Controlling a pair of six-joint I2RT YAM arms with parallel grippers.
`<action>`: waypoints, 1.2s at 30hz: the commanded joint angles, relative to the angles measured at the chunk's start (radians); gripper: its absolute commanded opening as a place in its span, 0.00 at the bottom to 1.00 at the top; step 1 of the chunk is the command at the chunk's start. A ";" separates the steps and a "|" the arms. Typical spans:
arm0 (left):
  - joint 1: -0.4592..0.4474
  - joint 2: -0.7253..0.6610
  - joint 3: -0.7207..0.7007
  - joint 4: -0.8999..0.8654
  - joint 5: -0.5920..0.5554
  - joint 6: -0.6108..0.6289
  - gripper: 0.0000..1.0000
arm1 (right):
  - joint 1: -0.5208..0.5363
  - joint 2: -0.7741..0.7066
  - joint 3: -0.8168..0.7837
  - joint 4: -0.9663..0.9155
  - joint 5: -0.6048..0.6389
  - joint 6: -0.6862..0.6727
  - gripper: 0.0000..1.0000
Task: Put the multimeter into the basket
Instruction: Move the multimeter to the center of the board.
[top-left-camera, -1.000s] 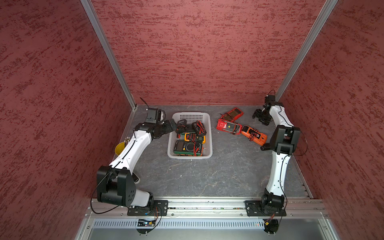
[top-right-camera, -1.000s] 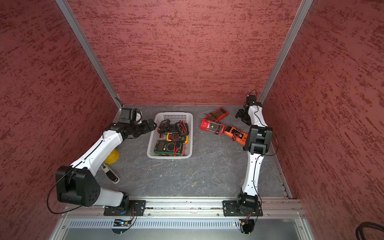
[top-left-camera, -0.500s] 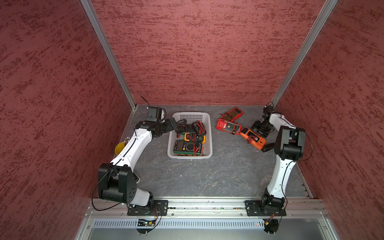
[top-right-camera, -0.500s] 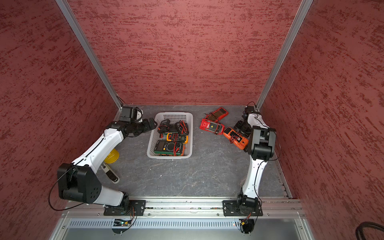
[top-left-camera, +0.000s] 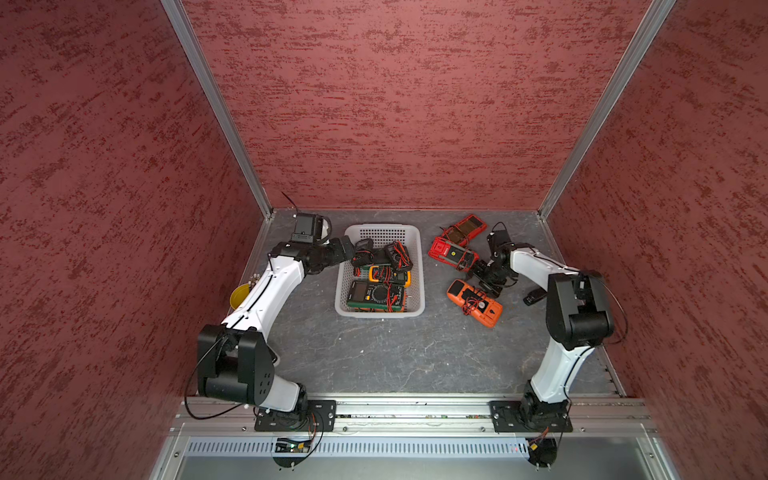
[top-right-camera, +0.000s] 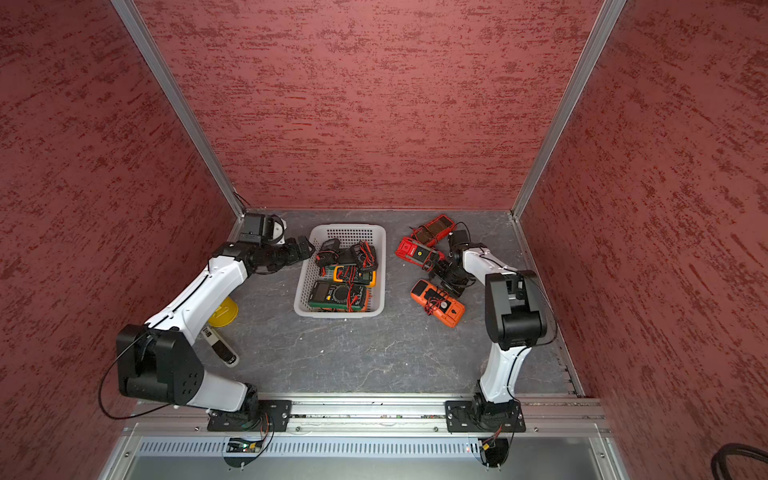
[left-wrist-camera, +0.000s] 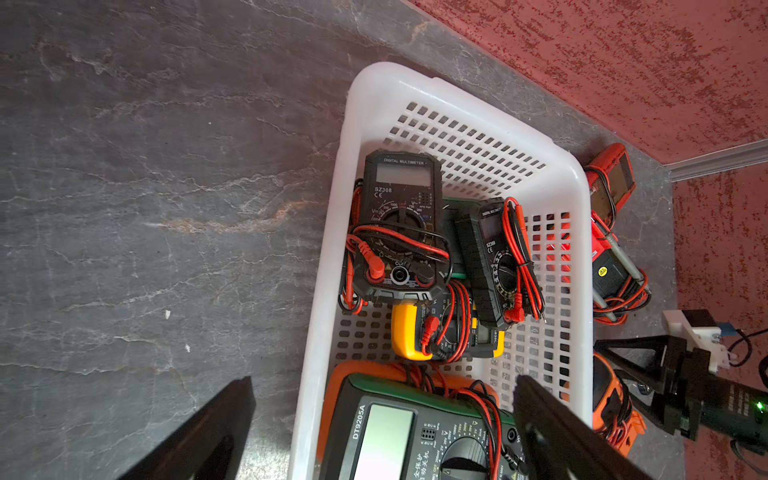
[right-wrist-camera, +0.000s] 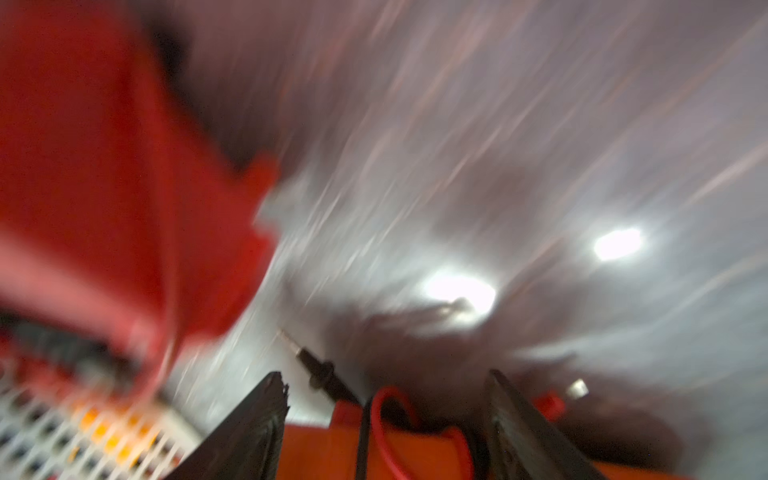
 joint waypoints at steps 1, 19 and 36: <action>0.006 -0.021 -0.008 0.026 0.000 0.015 1.00 | 0.023 -0.064 -0.020 0.030 -0.099 0.056 0.80; -0.699 0.050 0.149 0.051 -0.193 0.688 1.00 | -0.110 -0.018 0.038 -0.076 -0.247 -0.218 0.77; -0.932 0.607 0.536 -0.174 -0.329 0.688 1.00 | -0.223 0.029 -0.079 0.039 -0.395 -0.334 0.76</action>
